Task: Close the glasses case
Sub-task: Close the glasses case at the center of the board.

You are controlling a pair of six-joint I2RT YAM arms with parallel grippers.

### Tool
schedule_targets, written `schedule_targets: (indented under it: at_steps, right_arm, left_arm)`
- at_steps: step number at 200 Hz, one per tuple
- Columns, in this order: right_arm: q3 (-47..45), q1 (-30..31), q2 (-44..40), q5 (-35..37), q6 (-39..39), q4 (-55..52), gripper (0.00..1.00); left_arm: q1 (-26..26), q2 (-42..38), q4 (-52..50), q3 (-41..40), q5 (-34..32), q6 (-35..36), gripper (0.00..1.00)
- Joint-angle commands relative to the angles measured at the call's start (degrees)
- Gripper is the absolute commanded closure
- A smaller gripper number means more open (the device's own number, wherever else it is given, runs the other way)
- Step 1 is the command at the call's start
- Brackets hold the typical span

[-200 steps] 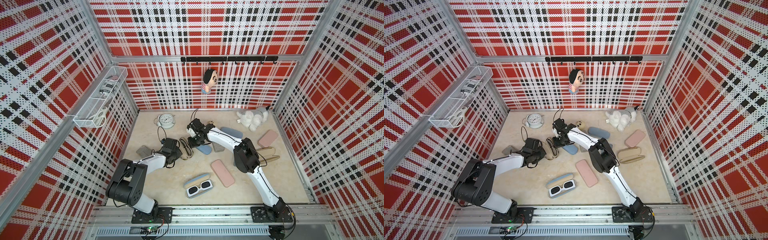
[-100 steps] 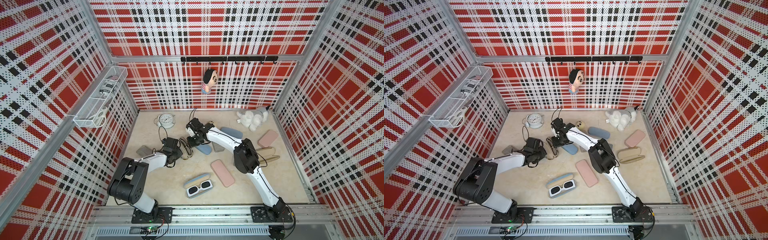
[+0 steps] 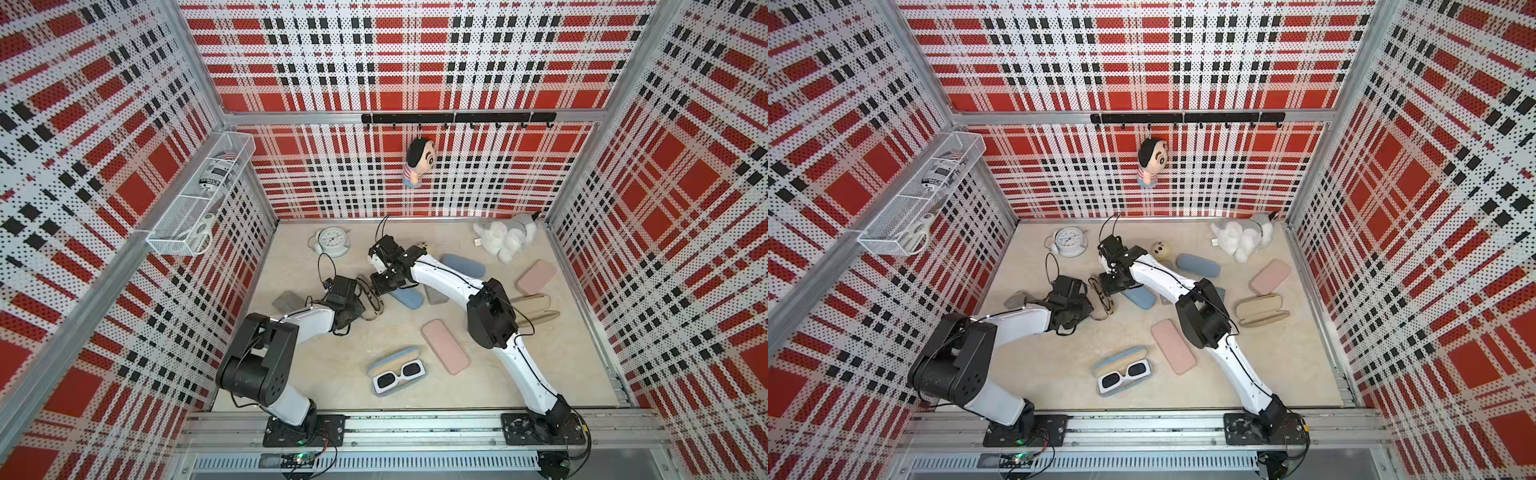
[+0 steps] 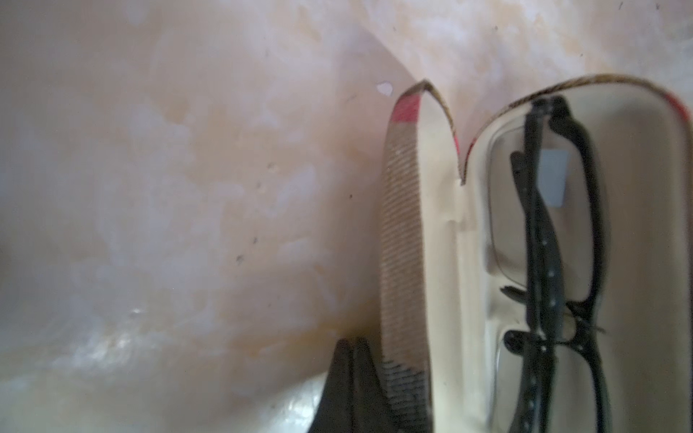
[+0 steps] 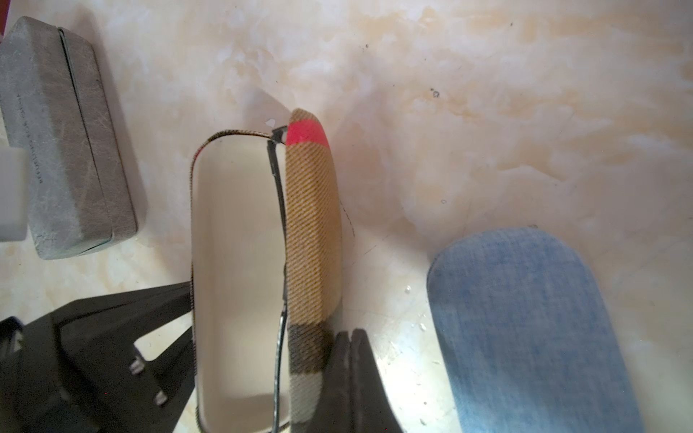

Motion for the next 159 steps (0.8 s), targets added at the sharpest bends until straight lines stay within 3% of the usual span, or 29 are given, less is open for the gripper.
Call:
schedule_targets:
  at_steps: [1,159]
  right_arm:
    - [1.97,4.14,1.48,-6.06,-0.10,0.35,0.99]
    - [2.96,6.56,2.54,-8.14,0.76,0.90,0.98]
  left_arm:
    - [-1.58,-0.23,5.12,3.11,2.63,0.63,1.00]
    - [-2.72,0.73,5.14,4.54,2.41,0.55,1.00]
